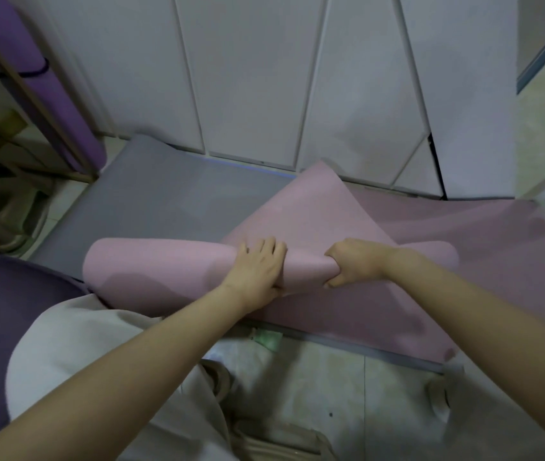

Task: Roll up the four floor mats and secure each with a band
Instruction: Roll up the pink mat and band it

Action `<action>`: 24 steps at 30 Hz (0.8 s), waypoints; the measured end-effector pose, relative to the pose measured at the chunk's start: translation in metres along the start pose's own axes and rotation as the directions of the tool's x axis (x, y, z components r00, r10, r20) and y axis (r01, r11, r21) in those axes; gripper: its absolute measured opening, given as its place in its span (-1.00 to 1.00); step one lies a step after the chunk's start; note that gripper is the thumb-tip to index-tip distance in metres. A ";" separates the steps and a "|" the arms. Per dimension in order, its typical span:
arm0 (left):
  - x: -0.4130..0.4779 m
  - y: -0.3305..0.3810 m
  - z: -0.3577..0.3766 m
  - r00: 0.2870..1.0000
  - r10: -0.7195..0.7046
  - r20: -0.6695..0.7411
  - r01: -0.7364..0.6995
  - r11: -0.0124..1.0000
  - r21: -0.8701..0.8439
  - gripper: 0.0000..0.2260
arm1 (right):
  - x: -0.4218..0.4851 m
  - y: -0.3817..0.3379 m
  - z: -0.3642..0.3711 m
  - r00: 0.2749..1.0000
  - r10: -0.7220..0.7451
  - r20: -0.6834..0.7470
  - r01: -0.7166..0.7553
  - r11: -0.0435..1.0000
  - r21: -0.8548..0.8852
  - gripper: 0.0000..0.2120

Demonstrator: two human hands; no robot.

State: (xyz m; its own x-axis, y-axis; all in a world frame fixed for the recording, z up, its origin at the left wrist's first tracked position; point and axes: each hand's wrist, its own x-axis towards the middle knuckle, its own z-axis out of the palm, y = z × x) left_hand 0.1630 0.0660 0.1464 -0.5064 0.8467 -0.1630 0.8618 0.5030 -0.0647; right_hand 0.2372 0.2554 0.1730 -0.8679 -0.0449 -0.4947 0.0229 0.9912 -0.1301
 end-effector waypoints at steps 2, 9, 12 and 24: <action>-0.002 0.000 0.003 0.999 -0.010 -0.039 0.007 0.997 -0.071 -0.53 | -0.004 0.000 -0.004 0.999 0.012 -0.043 -0.015 0.997 -0.076 -0.57; 0.006 -0.004 -0.010 0.996 -0.062 -0.061 0.053 0.989 -0.139 -0.78 | -0.002 -0.036 0.017 0.745 -0.182 -0.641 -0.096 0.923 -0.373 -0.45; 0.010 -0.002 -0.018 0.999 -0.030 -0.025 0.023 0.968 -0.250 -0.68 | 0.006 -0.056 0.025 0.734 -0.141 -0.665 -0.128 0.932 -0.339 -0.38; -0.015 -0.046 -0.001 0.983 -0.183 0.015 0.184 0.974 -0.133 -0.52 | 0.009 -0.032 0.014 0.803 -0.040 -0.594 -0.124 0.965 -0.232 -0.41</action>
State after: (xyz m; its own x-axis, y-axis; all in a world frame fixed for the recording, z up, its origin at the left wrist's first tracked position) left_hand 0.1308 0.0304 0.1532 -0.6554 0.7374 -0.1633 0.7427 0.6685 0.0382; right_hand 0.2358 0.2216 0.1611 -0.9929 -0.0015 0.1187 0.0147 0.9906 0.1356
